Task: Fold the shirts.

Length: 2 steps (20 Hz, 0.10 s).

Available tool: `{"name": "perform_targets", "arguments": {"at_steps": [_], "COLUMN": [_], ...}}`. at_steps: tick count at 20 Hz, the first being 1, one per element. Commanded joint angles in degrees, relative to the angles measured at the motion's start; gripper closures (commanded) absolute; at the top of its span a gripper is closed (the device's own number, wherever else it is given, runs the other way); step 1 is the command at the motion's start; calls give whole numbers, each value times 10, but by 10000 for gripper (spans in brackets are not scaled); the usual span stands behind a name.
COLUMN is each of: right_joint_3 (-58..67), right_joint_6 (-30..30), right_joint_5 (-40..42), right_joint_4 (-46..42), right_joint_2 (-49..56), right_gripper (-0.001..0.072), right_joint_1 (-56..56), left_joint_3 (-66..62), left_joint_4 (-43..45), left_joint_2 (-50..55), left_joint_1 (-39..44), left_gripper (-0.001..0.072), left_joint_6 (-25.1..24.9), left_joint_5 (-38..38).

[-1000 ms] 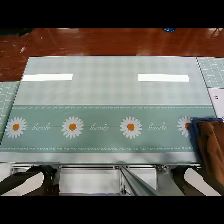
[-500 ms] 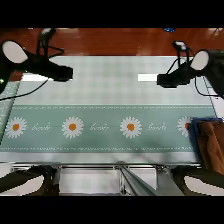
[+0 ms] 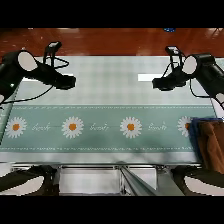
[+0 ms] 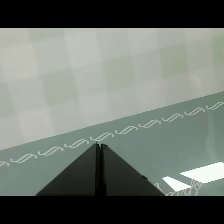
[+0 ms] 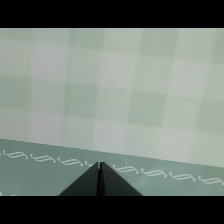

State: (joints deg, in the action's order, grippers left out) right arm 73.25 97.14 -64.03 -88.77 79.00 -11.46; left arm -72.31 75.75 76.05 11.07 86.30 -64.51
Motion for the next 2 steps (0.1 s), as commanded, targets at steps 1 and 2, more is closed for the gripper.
{"name": "perform_targets", "arguments": {"at_steps": [1,2], "right_joint_3": [0,0], "right_joint_6": [1,1], "right_joint_5": [0,0], "right_joint_4": [-3,-3], "right_joint_2": [0,0], "right_gripper": [684,683], "right_joint_1": [-1,-1], "left_joint_3": [1,1], "left_joint_4": [2,2], "left_joint_2": [2,3], "left_joint_1": [0,0], "left_gripper": [685,686], "left_joint_6": [2,2], "left_joint_5": [0,0]}}
